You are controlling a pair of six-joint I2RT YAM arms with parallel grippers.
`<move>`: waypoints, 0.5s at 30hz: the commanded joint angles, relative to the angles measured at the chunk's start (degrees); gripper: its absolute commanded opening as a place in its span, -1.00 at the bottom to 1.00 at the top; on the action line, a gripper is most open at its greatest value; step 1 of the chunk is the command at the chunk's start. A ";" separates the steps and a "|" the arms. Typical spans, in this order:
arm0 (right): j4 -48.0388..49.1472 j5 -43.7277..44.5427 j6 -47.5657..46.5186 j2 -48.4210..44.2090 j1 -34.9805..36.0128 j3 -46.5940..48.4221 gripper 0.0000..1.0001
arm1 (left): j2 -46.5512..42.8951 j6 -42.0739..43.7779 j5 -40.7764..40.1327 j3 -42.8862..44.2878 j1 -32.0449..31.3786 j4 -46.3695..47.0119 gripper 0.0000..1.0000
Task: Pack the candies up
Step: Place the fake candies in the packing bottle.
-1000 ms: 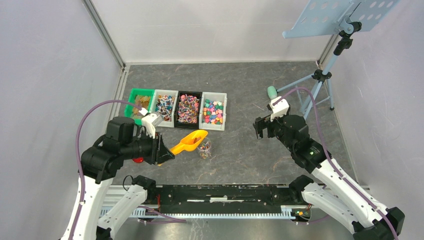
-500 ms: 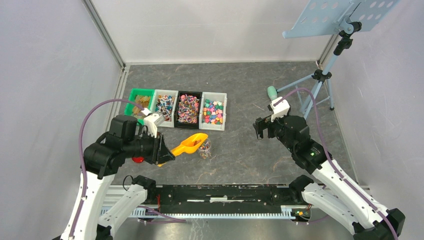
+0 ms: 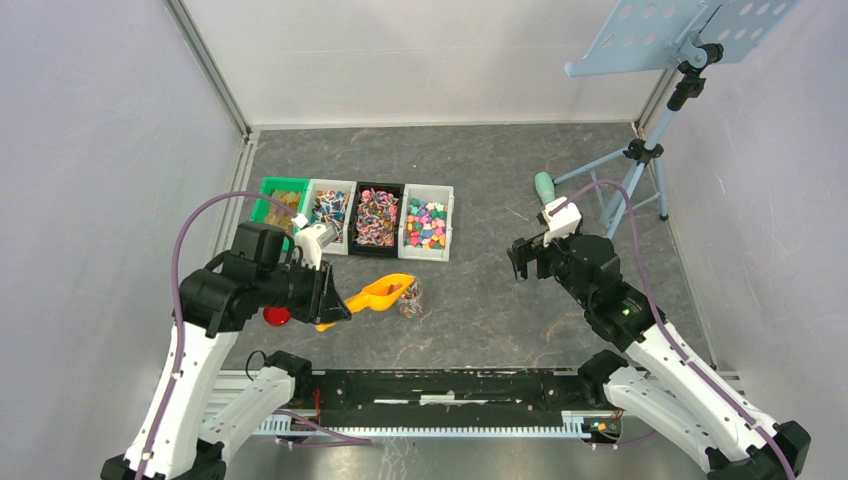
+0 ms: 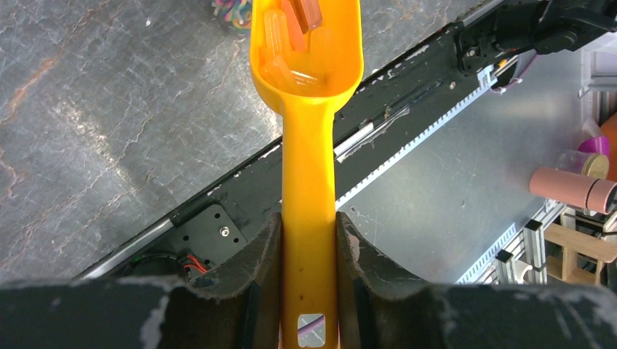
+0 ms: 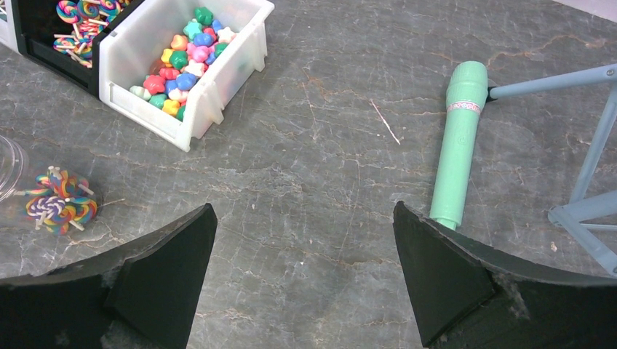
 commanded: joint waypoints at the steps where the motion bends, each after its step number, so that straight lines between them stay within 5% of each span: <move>1: 2.97 -0.04 0.74 -1.18 -0.22 -0.98 0.96 | 1.07 0.81 -0.88 1.63 -0.35 -0.12 -0.95; 15: 3.38 0.06 0.29 -1.29 -0.18 -2.04 0.96 | 3.76 -0.07 -1.93 3.08 -0.54 -0.41 -0.95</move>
